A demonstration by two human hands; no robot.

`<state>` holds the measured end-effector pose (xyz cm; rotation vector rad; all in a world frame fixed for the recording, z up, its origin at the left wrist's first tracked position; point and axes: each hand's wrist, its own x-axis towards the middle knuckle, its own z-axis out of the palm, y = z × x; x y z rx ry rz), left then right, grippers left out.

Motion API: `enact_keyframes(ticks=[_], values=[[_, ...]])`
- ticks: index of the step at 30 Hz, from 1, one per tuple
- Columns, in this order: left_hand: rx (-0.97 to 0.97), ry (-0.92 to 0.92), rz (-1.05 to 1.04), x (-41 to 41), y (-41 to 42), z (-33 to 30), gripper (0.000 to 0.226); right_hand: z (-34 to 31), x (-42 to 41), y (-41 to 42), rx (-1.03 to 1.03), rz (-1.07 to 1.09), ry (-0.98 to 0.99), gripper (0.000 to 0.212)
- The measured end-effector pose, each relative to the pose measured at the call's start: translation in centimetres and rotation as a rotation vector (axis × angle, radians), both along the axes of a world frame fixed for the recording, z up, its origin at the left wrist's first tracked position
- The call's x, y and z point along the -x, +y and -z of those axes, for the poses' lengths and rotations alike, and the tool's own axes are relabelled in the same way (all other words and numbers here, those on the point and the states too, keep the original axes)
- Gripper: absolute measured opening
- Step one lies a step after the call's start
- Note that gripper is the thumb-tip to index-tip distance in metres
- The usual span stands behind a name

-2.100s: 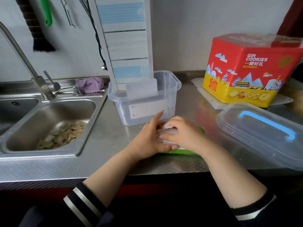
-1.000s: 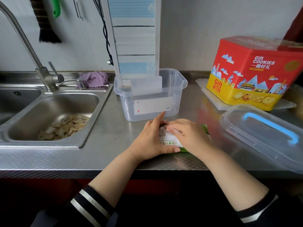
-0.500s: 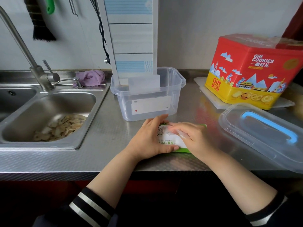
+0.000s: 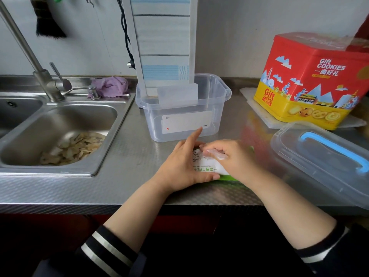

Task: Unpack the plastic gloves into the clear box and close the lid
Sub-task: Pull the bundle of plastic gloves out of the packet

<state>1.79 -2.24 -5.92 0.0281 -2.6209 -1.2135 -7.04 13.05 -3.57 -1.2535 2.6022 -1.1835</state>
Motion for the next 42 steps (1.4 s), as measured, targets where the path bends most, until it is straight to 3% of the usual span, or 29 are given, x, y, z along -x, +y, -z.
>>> enact_keyframes(ticks=[15,27,33,35,37,39,42], values=[[0.095,0.026,-0.019,0.0,0.0,-0.6,0.101,0.2,0.4,2.0,0.269,-0.206,-0.168,0.017],[0.088,0.031,-0.029,0.2,0.0,-0.4,0.088,1.3,1.1,2.2,0.431,-0.137,-0.247,0.018],[0.045,0.011,-0.025,0.3,-0.1,-0.1,0.092,-0.2,1.3,1.0,0.189,-0.144,-0.257,0.006],[0.043,0.021,-0.027,0.2,0.0,0.0,0.092,-0.9,1.1,0.3,0.083,-0.138,-0.296,0.035],[0.033,0.024,-0.031,0.1,0.1,0.0,0.098,-1.1,0.7,0.1,-0.085,-0.098,-0.126,0.044],[-0.001,0.007,-0.040,0.1,0.1,0.1,0.112,-1.3,-0.3,0.0,-0.166,-0.057,0.114,0.028],[-0.014,0.000,-0.041,0.1,0.1,0.3,0.121,-0.7,-1.3,0.2,-0.054,-0.057,0.201,0.030]])
